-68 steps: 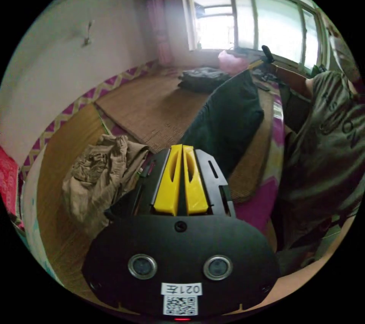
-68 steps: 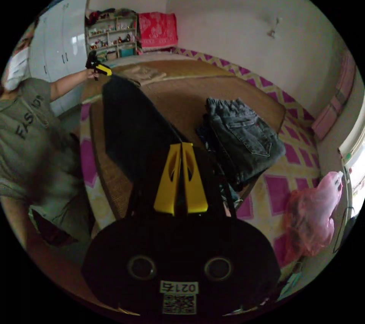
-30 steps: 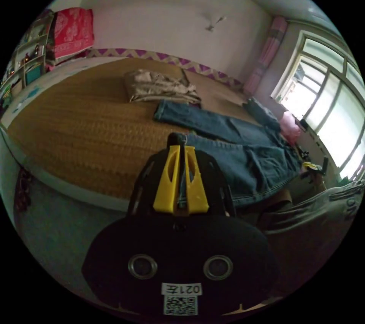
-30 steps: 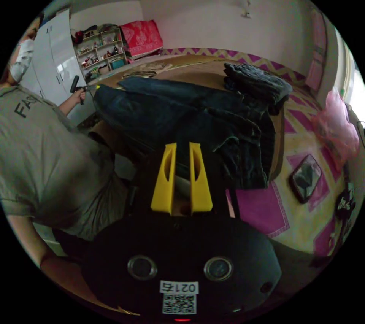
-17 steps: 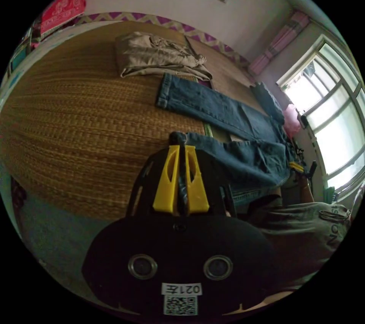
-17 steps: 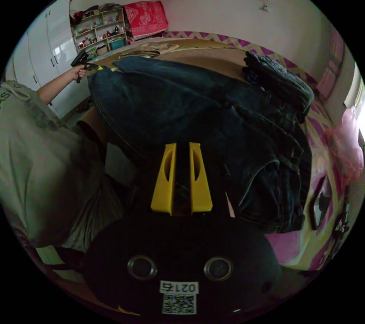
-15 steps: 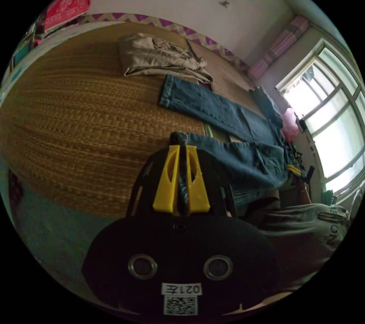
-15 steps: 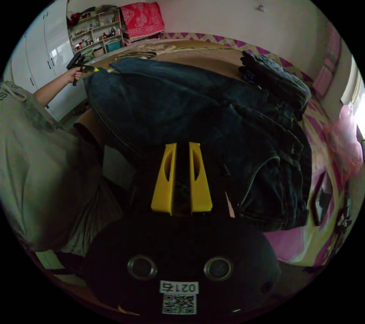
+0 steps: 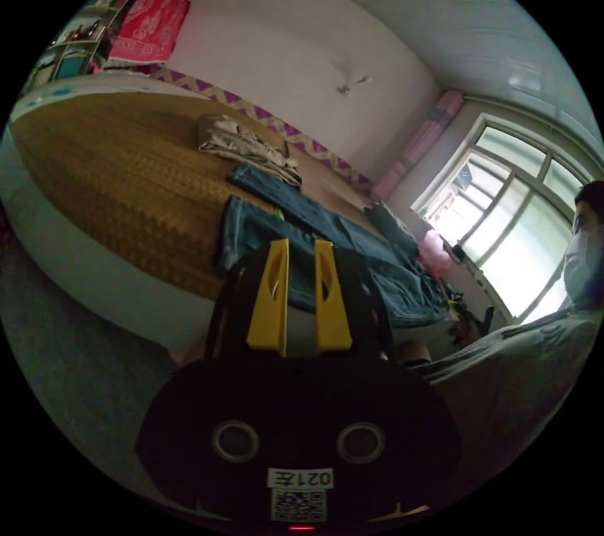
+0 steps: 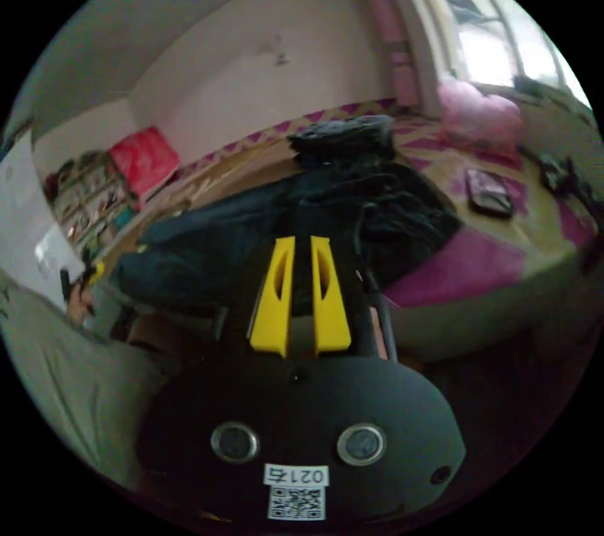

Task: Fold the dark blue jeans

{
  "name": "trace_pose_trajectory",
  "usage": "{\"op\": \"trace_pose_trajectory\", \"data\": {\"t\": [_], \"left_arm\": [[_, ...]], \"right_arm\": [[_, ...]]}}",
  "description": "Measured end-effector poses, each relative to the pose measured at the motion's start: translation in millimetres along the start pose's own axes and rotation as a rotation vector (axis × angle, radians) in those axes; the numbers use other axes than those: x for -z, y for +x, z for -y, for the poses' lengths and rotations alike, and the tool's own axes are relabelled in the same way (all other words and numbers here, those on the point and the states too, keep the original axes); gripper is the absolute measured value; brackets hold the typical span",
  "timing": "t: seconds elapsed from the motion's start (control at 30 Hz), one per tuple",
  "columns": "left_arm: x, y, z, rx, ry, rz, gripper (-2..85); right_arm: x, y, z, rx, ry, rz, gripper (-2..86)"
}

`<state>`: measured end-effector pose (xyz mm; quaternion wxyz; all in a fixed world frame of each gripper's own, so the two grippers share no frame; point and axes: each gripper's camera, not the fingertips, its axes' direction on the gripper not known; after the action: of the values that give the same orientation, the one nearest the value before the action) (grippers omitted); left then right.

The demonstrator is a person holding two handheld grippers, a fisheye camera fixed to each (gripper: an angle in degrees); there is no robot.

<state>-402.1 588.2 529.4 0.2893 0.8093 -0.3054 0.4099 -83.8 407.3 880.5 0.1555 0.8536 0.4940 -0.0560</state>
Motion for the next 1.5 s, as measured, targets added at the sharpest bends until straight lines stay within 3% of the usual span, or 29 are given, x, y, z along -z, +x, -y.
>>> {"op": "trace_pose_trajectory", "data": {"t": [0.13,0.43,0.77,0.9,1.0,1.13,1.5], "left_arm": [[5,-16,-41,0.204,0.038,0.044,8.6],[-9,-57,-57,0.412,0.075,-0.041,10.9],[-16,-82,-64,0.490,0.075,-0.063,11.0],[-32,-94,-71,0.539,0.086,-0.156,10.2],[-53,-100,-67,0.599,0.054,-0.246,4.7],[-69,-99,-61,0.627,0.037,-0.222,-0.5],[-100,-75,-49,0.622,0.030,-0.125,-1.0]], "right_arm": [[42,79,11,-0.374,0.081,-0.071,8.7],[33,185,69,-0.633,0.067,0.139,9.3],[38,220,113,-0.656,0.067,0.207,8.9],[41,234,123,-0.665,0.071,0.222,8.5],[41,242,127,-0.670,0.075,0.227,8.2],[40,251,129,-0.680,0.078,0.247,8.0],[26,264,108,-0.723,0.088,0.292,2.0]]}}
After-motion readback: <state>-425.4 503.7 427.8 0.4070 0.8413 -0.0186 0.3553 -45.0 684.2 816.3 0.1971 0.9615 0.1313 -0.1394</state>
